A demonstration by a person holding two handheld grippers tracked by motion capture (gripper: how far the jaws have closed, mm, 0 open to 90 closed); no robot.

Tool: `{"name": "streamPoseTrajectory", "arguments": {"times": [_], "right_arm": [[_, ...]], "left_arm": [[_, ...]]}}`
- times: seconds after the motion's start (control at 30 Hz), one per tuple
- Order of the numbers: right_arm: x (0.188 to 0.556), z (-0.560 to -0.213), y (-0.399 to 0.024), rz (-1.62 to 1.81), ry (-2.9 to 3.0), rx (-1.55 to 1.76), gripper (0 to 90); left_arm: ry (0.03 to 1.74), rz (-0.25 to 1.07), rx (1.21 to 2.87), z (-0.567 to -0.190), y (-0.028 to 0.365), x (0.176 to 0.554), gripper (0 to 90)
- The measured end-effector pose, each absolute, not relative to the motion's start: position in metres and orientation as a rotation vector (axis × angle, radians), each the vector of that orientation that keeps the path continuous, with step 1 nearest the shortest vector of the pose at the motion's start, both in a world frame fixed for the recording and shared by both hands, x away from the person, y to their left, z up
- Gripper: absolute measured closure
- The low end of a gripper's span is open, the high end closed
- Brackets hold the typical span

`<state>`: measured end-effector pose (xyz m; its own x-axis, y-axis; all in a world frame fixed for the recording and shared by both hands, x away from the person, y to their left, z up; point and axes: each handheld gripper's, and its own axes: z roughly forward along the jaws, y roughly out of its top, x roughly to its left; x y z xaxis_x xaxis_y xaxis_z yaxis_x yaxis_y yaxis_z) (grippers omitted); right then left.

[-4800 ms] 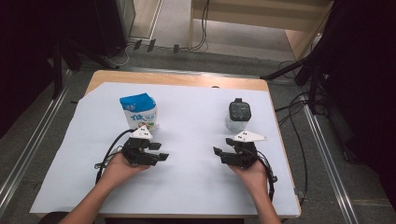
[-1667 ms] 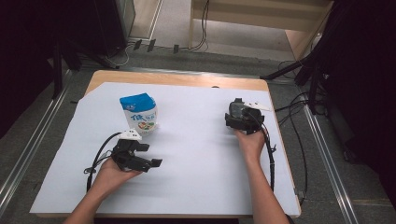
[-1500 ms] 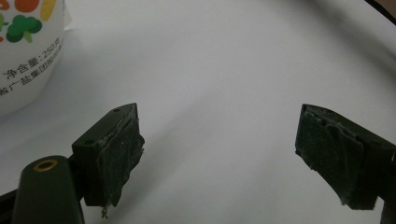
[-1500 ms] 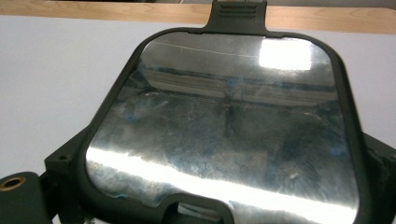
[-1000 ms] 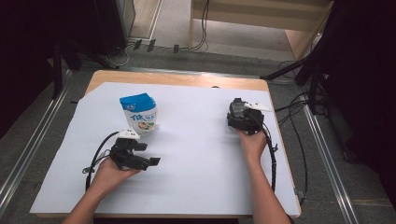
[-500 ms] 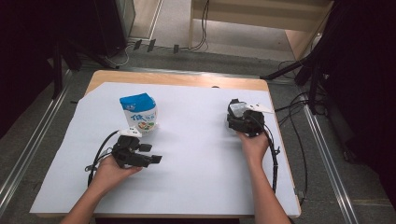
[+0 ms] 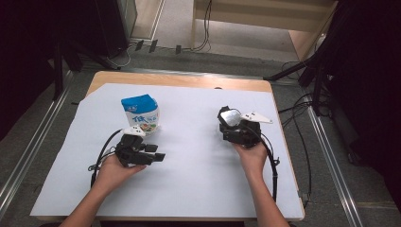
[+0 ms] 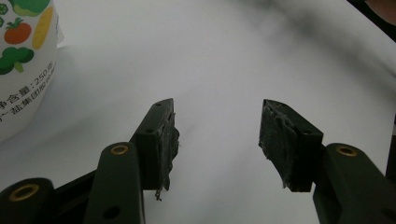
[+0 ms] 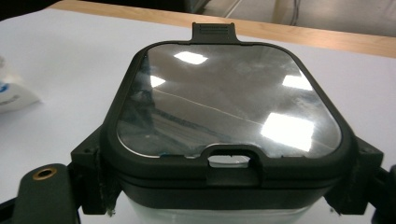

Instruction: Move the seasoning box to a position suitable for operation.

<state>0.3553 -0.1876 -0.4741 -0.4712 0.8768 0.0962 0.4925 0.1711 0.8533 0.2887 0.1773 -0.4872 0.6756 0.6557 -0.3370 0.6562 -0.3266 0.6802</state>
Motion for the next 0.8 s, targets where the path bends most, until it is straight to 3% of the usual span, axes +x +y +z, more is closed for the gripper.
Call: {"name": "streamPoseTrajectory", "arguments": {"times": [0.8], "right_arm": [[0.326,-0.494,-0.108,1.299,2.264,1.079,16.5]], "left_arm": [[1.007,0.020,2.041,-0.485,0.178,0.293,44.1]]}}
